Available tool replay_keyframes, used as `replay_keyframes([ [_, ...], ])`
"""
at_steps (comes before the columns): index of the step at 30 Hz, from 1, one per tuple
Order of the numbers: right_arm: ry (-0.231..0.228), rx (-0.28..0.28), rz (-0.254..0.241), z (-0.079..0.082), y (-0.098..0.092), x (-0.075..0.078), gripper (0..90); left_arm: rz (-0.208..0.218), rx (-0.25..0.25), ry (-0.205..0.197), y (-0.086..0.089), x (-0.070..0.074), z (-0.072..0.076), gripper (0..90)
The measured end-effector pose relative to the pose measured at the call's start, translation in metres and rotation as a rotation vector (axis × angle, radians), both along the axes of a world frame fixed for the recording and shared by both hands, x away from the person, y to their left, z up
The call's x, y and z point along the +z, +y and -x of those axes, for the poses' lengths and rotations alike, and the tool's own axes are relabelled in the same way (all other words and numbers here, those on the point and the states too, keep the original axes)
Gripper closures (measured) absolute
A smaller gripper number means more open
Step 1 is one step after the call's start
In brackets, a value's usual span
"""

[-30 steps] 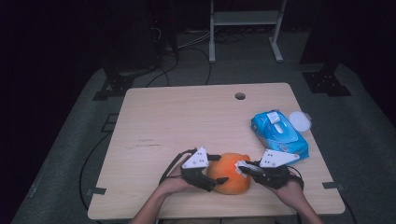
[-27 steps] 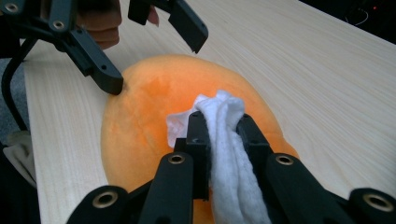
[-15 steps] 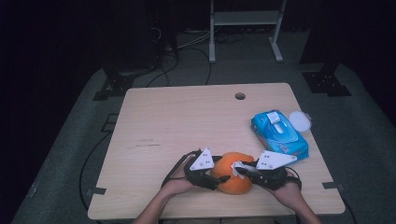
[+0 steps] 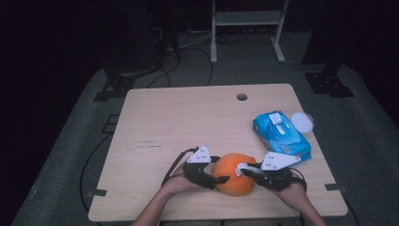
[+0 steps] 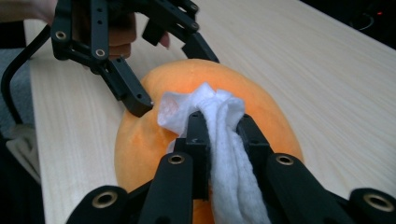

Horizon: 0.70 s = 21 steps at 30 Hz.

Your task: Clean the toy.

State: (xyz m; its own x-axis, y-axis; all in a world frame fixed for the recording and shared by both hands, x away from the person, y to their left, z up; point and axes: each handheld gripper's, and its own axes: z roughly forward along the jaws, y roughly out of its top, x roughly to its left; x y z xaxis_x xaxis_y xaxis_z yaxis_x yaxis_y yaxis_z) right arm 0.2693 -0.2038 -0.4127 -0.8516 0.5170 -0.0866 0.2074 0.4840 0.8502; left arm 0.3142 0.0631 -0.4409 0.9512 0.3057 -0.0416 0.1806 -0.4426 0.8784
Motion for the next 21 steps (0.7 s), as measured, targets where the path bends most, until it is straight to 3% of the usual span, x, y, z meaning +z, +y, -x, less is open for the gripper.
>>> replay_keyframes([
  [4, -0.034, -0.015, -0.022, 0.003, 0.000, 0.008, 77.3, -0.035, 0.024, -0.145, -0.006, 0.014, 0.011, 32.0],
  [7, -0.046, -0.005, -0.058, 0.005, 0.002, 0.013, 77.3, -0.070, 0.009, -0.212, -0.008, 0.020, 0.016, 32.5],
  [9, -0.050, -0.003, -0.066, 0.006, 0.004, 0.015, 77.2, -0.092, -0.005, -0.234, -0.008, 0.021, 0.019, 32.4],
  [10, -0.048, 0.003, -0.063, 0.005, 0.004, 0.015, 77.3, -0.085, -0.015, -0.221, -0.008, 0.020, 0.018, 31.8],
  [13, -0.009, 0.010, -0.042, 0.001, 0.001, 0.008, 77.3, -0.030, -0.040, -0.105, -0.002, 0.014, 0.011, 24.2],
  [14, 0.003, 0.012, -0.025, 0.000, 0.000, 0.005, 77.3, -0.004, -0.022, -0.047, 0.001, 0.011, 0.007, 20.1],
  [18, 0.033, 0.019, -0.021, -0.002, -0.005, -0.003, 77.3, 0.017, 0.019, 0.069, 0.005, 0.005, -0.005, 9.0],
  [21, 0.025, 0.023, -0.012, -0.001, -0.002, -0.003, 77.3, -0.004, 0.006, 0.081, -0.001, -0.002, -0.005, 9.1],
])
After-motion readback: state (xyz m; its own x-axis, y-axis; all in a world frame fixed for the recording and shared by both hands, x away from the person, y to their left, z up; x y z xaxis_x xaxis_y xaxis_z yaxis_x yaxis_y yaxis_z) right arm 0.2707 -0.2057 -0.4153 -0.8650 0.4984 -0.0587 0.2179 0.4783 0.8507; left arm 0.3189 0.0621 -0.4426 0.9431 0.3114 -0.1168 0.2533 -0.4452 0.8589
